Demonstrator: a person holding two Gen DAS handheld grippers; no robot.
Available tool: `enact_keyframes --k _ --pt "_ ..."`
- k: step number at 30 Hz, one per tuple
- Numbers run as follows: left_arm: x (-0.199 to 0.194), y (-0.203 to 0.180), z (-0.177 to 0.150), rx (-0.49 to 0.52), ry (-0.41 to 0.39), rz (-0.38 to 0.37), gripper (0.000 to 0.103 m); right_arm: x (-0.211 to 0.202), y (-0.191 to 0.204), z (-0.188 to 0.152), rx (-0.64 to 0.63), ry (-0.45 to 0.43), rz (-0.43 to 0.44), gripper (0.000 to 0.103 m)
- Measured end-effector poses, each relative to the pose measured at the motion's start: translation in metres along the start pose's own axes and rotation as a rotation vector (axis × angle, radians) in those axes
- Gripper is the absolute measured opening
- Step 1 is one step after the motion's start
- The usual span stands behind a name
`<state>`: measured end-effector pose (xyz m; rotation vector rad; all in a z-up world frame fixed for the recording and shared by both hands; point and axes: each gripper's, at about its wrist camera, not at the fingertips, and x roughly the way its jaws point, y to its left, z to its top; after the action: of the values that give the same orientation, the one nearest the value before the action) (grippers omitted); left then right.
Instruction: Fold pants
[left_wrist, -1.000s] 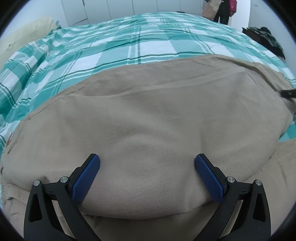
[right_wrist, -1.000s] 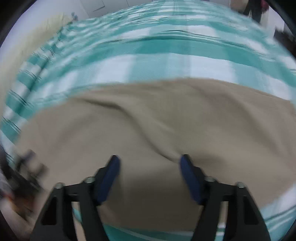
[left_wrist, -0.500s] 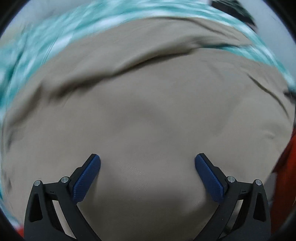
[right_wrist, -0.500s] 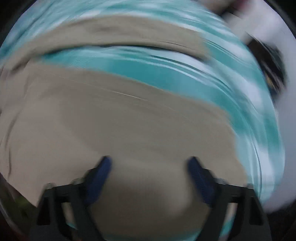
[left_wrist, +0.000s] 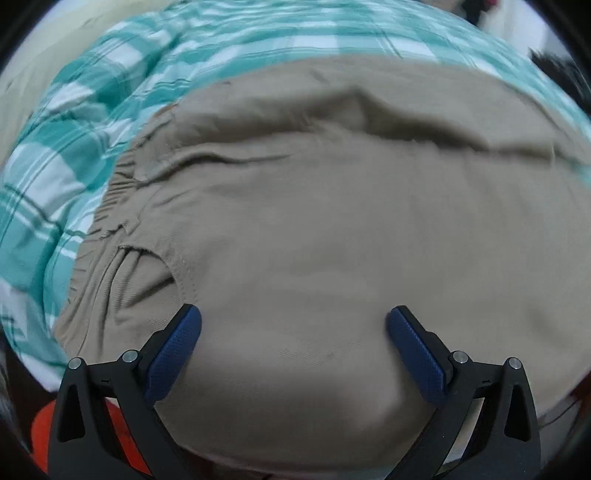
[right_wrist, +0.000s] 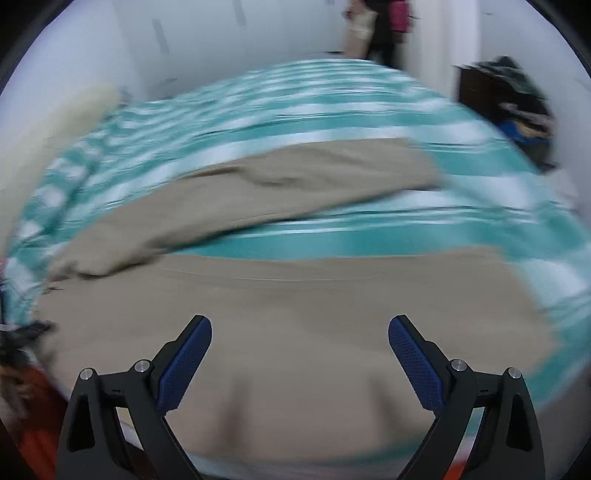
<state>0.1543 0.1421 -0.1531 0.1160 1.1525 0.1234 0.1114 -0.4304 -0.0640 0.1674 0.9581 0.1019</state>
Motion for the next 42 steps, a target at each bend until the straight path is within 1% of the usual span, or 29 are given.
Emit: enact_keyframes --k 2,3,4,5,6,7,8,9,11,13,15,17,19,20,21,23,24,25,26,28,29,31,34,36,37,38,39,41,42 --pt "-0.009 0.004 -0.002 -0.003 0.001 0.027 0.102 0.032 0.041 -0.013 -0.015 0.039 0.065 0.096" --pt "-0.011 0.008 -0.003 -0.023 0.003 0.022 0.102 0.048 0.057 -0.024 -0.026 0.071 0.077 0.096" --pt "-0.013 0.015 -0.007 -0.055 0.004 -0.003 0.102 0.064 0.070 -0.039 -0.040 0.114 0.056 0.097" --pt "-0.016 0.020 -0.012 -0.075 0.001 -0.017 0.102 0.078 0.078 -0.051 -0.061 0.141 0.000 0.097" --pt "-0.022 0.023 -0.014 -0.086 -0.007 -0.022 0.101 0.084 0.084 -0.061 -0.097 0.109 -0.057 0.097" --pt "-0.027 0.023 -0.015 -0.091 -0.018 -0.019 0.101 0.085 0.086 -0.064 -0.122 0.063 -0.083 0.097" --pt "-0.035 0.021 -0.019 -0.097 -0.038 -0.024 0.101 0.085 0.087 -0.067 -0.125 0.059 -0.088 0.097" --pt "-0.039 0.022 -0.014 -0.103 -0.057 -0.045 0.101 0.085 0.083 -0.067 -0.112 0.069 -0.073 0.097" --pt "-0.048 0.013 0.001 -0.101 -0.094 -0.104 0.101 0.081 0.076 -0.068 -0.094 0.084 -0.043 0.098" --pt "-0.057 -0.001 0.026 -0.081 -0.142 -0.143 0.101 0.082 0.077 -0.070 -0.100 0.069 -0.042 0.098" --pt "-0.059 -0.017 0.064 -0.063 -0.173 -0.169 0.101 0.084 0.082 -0.067 -0.109 0.060 -0.058 0.098" --pt "-0.051 -0.022 0.100 -0.078 -0.203 -0.173 0.102 0.088 0.093 -0.061 -0.111 0.064 -0.064 0.099" --pt "-0.028 -0.025 0.139 -0.100 -0.208 -0.142 0.102 0.085 0.092 -0.060 -0.114 0.066 -0.056 0.099" --pt "-0.008 -0.026 0.151 -0.103 -0.179 -0.116 0.102 0.086 0.093 -0.059 -0.116 0.065 -0.053 0.099" --pt "0.019 -0.027 0.156 -0.093 -0.115 -0.079 0.101 0.086 0.093 -0.059 -0.119 0.064 -0.051 0.099" --pt "0.062 -0.028 0.143 -0.055 0.013 -0.047 0.102 0.087 0.094 -0.058 -0.122 0.072 -0.047 0.099" --pt "0.075 -0.028 0.130 -0.021 0.013 -0.051 0.102 0.087 0.094 -0.057 -0.124 0.082 -0.043 0.099" --pt "0.073 -0.027 0.115 0.010 -0.085 -0.064 0.102 0.087 0.094 -0.054 -0.129 0.104 -0.035 0.099" --pt "0.071 -0.024 0.106 0.016 -0.132 -0.075 0.102 0.086 0.093 -0.050 -0.134 0.141 -0.021 0.099" --pt "0.071 -0.022 0.106 0.004 -0.135 -0.083 0.102 0.081 0.092 -0.036 -0.124 0.204 0.017 0.099" --pt "0.072 -0.024 0.106 0.007 -0.139 -0.073 0.102 0.075 0.092 -0.023 -0.100 0.204 0.044 0.099" --pt "0.071 -0.027 0.103 0.014 -0.160 -0.054 0.102 0.069 0.098 0.007 -0.081 0.156 0.107 0.099" --pt "0.073 -0.025 0.105 0.007 -0.163 -0.065 0.102 0.086 0.131 0.075 -0.143 0.087 0.227 0.099" --pt "0.073 -0.025 0.103 0.007 -0.163 -0.065 0.102 0.114 0.157 0.119 -0.179 0.041 0.336 0.099" --pt "0.073 -0.025 0.102 0.006 -0.163 -0.067 0.102 0.129 0.163 0.131 -0.185 0.035 0.363 0.099" --pt "0.073 -0.025 0.103 0.004 -0.163 -0.069 0.102 0.148 0.169 0.142 -0.185 0.039 0.379 0.099" --pt "0.074 -0.025 0.105 0.003 -0.164 -0.071 0.102 0.173 0.171 0.151 -0.182 0.076 0.389 0.099" --pt "0.074 -0.025 0.105 0.000 -0.169 -0.075 0.102 0.220 0.162 0.158 -0.187 0.189 0.350 0.098" --pt "0.074 -0.025 0.105 -0.003 -0.173 -0.077 0.102 0.238 0.146 0.160 -0.196 0.221 0.293 0.097"
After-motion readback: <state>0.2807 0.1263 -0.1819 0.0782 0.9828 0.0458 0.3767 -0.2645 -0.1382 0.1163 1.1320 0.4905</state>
